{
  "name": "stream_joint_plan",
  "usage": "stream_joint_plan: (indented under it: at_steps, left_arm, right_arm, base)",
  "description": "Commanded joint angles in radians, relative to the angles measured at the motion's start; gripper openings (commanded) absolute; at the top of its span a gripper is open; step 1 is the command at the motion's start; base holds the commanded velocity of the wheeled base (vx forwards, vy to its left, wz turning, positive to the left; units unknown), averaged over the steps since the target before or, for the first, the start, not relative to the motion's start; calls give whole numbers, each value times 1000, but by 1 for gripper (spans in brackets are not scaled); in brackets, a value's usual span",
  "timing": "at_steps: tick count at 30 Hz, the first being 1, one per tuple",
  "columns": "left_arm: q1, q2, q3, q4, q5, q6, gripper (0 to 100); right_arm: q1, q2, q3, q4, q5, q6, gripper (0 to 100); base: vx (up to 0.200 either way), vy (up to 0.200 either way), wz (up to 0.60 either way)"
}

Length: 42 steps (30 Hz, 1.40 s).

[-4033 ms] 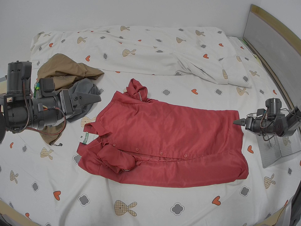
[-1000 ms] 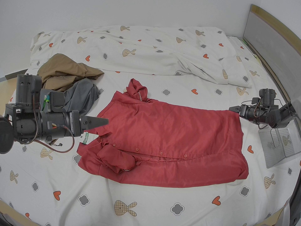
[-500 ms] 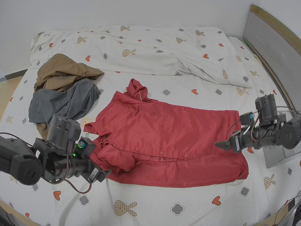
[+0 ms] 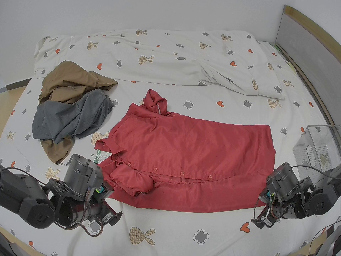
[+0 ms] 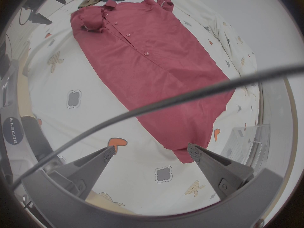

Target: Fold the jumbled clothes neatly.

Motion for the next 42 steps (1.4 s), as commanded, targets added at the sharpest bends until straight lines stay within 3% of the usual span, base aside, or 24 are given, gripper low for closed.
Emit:
stream_joint_plan:
  at_steps: [1, 6, 14, 42]
  left_arm:
    - [3, -17, 16, 0, 1, 1, 100]
    - [3, -15, 16, -9, 1, 1, 100]
    - [3, -14, 53, -83, 1, 7, 100]
    - [3, -7, 65, -89, 1, 9, 100]
  right_arm:
    - [-21, 35, 3, -1, -14, 0, 100]
    - [-38, 96, -1, -12, -49, 3, 100]
    - [-89, 211, -1, -175, -49, -2, 100]
    - [-147, 329, -100, -192, -49, -5, 100]
  base:
    - [0, 0, 0]
    - [0, 0, 0]
    - [0, 0, 0]
    - [0, 0, 0]
